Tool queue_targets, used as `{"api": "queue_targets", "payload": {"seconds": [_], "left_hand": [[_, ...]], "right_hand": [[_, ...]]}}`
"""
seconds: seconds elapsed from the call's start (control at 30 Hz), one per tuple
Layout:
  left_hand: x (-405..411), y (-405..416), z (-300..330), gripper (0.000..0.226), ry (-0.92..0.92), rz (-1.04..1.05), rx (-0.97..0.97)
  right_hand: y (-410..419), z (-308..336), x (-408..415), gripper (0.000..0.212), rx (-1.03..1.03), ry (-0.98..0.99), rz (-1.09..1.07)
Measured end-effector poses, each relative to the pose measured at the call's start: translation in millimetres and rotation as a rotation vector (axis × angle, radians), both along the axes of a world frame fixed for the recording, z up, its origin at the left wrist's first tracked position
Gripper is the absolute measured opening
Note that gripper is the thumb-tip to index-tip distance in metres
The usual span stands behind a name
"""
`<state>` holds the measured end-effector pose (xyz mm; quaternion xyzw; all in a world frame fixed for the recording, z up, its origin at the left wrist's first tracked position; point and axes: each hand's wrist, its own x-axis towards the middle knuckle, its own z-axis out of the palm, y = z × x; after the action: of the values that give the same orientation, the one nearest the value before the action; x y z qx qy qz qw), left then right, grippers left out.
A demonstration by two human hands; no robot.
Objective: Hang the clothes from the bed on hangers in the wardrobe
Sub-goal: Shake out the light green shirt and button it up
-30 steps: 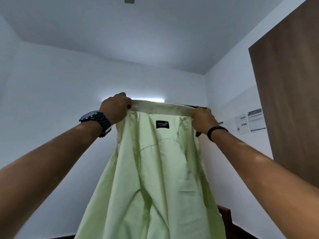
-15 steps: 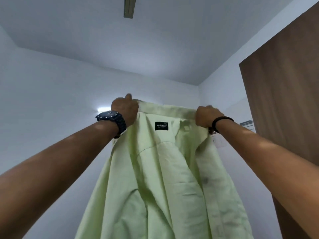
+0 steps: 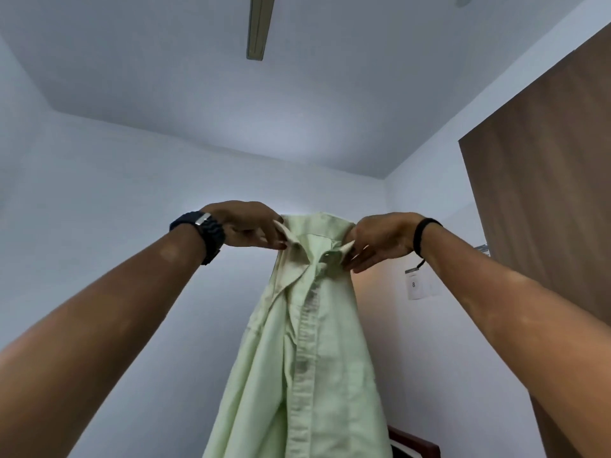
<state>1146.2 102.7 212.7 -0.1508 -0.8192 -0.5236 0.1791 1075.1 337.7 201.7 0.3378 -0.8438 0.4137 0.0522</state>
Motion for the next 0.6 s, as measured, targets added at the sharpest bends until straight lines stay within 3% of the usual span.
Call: {"api": "queue_targets", "payload": {"seconds": [0.07,0.13,0.2,0.3,0.47,0.6], "left_hand": [[7,-4,3,0.024,0.130,0.136,-0.147],[15,-5,5,0.009,0.274,0.411,-0.372],[22,-3,7,0.022,0.370,0.688,-0.613],[36,7,8,0.031,0.436,0.955,-0.754],[67,15,28,0.041,0.444,0.795,-0.545],[115,24,71,0.040,0.754,0.843,-0.473]], "right_hand": [[6,5,8,0.015,0.186,0.263,-0.212],[13,6,15,0.019,0.374,0.516,-0.434],[16,5,20,0.028,0.383,0.563,-0.440],[18,1,27,0.042,0.139,0.303,-0.173],[21,16,50,0.035,-0.269,0.207,0.083],[23,42,72,0.019,-0.660,0.227,0.270]]}}
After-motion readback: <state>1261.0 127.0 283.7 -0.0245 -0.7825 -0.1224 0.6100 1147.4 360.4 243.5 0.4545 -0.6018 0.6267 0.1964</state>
